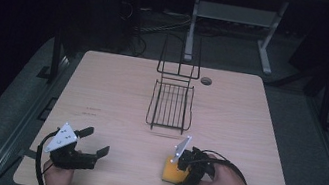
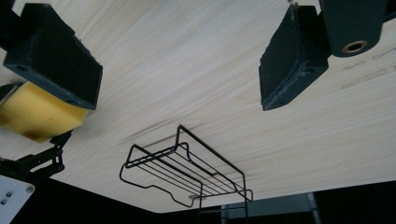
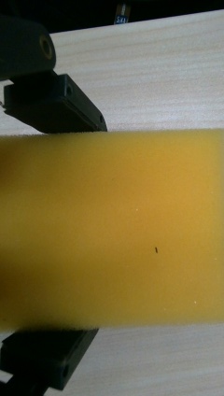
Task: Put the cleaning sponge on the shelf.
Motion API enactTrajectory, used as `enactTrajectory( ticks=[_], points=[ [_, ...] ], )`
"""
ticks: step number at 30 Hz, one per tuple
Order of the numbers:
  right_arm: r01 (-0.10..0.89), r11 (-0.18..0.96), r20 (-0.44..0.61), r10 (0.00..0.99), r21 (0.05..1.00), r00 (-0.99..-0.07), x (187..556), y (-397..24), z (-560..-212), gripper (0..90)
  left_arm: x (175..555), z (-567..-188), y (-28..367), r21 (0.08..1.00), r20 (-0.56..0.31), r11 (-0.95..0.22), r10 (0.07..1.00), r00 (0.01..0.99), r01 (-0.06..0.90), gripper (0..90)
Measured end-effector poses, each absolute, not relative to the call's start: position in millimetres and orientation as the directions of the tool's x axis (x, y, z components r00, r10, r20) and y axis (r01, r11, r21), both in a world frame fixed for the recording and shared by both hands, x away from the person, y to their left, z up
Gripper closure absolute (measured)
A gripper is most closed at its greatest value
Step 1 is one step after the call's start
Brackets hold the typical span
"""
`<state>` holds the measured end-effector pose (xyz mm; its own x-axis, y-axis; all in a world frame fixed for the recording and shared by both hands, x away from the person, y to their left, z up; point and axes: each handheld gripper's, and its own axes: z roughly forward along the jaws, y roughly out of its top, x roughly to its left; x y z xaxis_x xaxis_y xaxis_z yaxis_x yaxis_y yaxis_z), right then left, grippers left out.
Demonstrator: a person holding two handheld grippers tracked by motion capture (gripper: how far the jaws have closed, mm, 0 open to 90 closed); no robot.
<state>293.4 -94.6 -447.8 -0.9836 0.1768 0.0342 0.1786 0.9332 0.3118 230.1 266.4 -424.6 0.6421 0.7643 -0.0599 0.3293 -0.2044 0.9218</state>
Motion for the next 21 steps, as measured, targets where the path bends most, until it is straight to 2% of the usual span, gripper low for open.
enactTrajectory(
  ticks=[10, 21],
  points=[
    [0.177, 0.932, 0.024, 0.178, 0.316, -0.984, 294.0, -95.5, -447.8, 19.9, 229.8, -424.2, 267.4, 0.925, -0.059, -0.199, 0.767, 0.639, 0.325, 12.8],
    [0.158, 0.937, -0.005, 0.169, 0.311, -0.986, 291.3, -93.9, -445.2, 20.7, 229.6, -424.0, 267.1, 0.925, -0.057, -0.2, 0.767, 0.639, 0.323, 12.8]
  ],
)
